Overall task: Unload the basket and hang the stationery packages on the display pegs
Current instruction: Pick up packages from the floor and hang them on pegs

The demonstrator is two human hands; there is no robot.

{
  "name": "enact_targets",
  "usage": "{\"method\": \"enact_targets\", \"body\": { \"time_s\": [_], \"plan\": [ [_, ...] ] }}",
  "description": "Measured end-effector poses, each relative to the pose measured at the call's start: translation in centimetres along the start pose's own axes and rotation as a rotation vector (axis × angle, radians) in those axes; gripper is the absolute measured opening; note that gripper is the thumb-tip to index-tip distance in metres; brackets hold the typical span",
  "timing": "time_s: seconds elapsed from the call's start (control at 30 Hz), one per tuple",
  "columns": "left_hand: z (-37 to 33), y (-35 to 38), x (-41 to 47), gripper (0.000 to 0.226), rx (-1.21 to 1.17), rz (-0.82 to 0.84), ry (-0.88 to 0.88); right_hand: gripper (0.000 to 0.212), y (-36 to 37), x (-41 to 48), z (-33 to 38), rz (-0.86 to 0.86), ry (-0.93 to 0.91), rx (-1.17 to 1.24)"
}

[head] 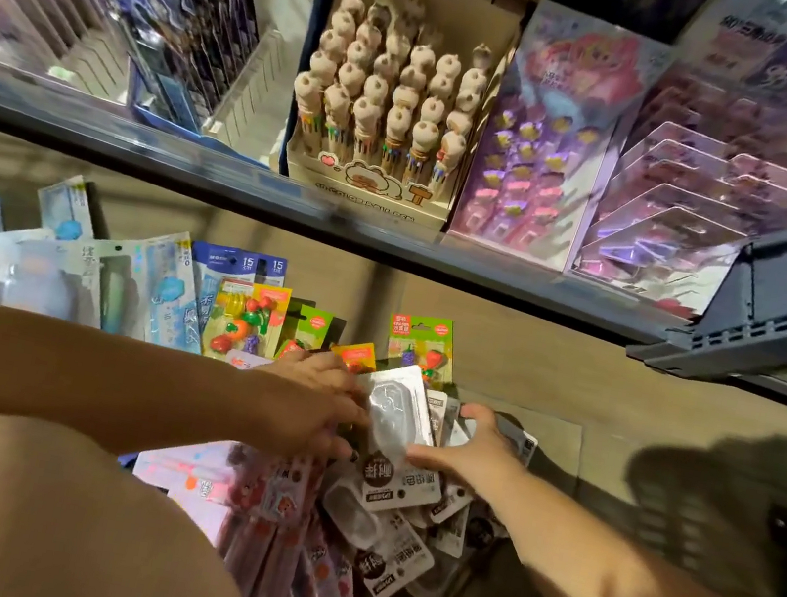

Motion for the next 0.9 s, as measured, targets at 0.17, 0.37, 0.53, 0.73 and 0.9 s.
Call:
{"method": "enact_targets", "body": {
  "time_s": [0.17,0.37,0.53,0.73,0.9],
  "plan": [
    [1.5,-1.6,1.9,0.066,0.018,-0.138,-0.139,0.106,-0.5,-0.1,0.6,0.044,0.031,-0.082],
    [0.8,-0.8,4.0,0.091,-0.073,-0.058,-0.123,0.109,0.0,-0.5,0.5,0.037,0.008,-0.149],
    [0.7,-0.8,4.6,0.100,-0.093,-0.084,-0.122,0.113,-0.4,-0.8,0.7,0.071,-0.014,-0.124],
    [0.3,-0.8,4.8,0.108,-0.101,-0.101,-0.106,0.111,-0.5,-1.9,1.3,-0.003,-0.096,-0.164],
    [-0.4,-1.3,5.5,0.121,-0.236,-0.074,-0.067,0.066,-1.3,-3.4,1.3,-0.090,-0.200,-0.162]
  ]
}}
Point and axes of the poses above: each hand's wrist, its own x-axis towards the middle knuckle, its own y-axis out of the palm, z = x × y, the point moved 7 cm from there along x, towards the middle knuckle, and after that the axes turned 15 degrees about y, right-handed, at the moved point
